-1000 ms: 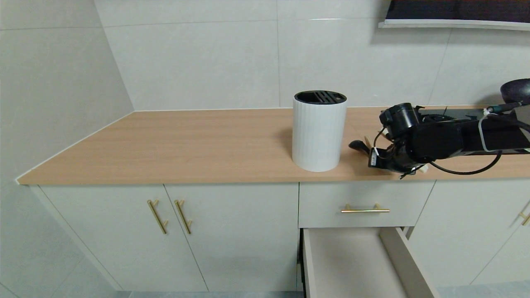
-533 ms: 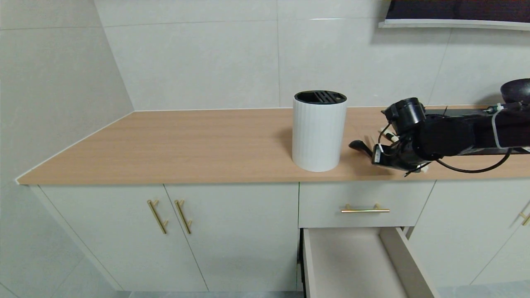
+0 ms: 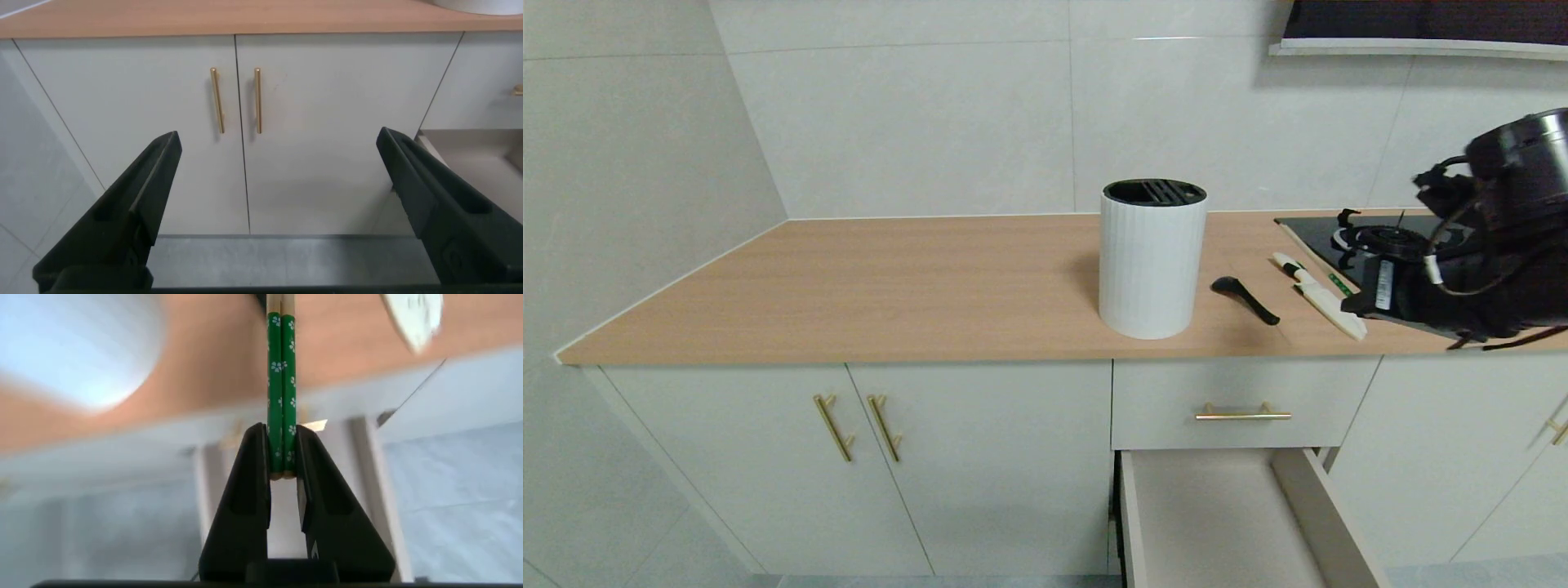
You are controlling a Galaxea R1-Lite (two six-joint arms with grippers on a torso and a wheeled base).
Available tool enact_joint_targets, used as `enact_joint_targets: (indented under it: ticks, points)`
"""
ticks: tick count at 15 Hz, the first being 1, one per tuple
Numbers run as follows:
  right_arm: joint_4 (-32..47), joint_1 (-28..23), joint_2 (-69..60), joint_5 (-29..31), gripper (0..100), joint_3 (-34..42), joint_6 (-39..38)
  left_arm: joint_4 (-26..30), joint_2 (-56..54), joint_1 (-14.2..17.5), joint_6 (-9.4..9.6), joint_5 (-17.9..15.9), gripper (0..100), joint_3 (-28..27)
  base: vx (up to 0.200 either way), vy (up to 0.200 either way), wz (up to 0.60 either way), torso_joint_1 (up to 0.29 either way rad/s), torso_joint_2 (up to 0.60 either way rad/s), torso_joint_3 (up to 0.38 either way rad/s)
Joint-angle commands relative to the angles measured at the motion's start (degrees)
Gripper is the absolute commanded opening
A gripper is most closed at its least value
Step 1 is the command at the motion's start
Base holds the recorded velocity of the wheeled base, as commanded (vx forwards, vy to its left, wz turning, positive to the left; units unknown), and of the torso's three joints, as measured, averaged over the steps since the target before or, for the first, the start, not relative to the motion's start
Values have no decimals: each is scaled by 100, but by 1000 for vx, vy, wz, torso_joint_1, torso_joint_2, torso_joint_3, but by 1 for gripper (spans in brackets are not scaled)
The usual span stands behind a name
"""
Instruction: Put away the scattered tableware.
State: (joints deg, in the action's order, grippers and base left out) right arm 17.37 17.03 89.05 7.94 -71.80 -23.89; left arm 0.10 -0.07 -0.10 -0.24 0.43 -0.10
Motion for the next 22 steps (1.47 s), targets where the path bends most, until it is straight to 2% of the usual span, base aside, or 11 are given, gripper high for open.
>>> enact_joint_targets:
  ticks: [1,5,8,13,16,18,22]
  points:
    - [979,11,-1944,-961,0,457,34,-1,7,1,-2,1,100,1,0,0,0,0,0,0]
    - [2183,11,-2691,-1954,0,588,60,-1,7,1,-2,1,100,1,0,0,0,0,0,0]
    - [2605,20,-2603,-2006,0,747,456,-1,7,1,-2,1,100,1,0,0,0,0,0,0]
    - [2130,11,-2234,-2182,0,1397,772,-1,7,1,-2,1,100,1,0,0,0,0,0,0]
    - [1699,20,-2111,-2235,0,2074,966,-1,7,1,-2,1,100,1,0,0,0,0,0,0]
    - [1146,160,-1821,-2323,0,2557,1097,-1,7,1,-2,1,100,1,0,0,0,0,0,0]
    - [733,195,-1399,-2314,0,2838,1097,-1,7,1,-2,1,100,1,0,0,0,-34,83,52]
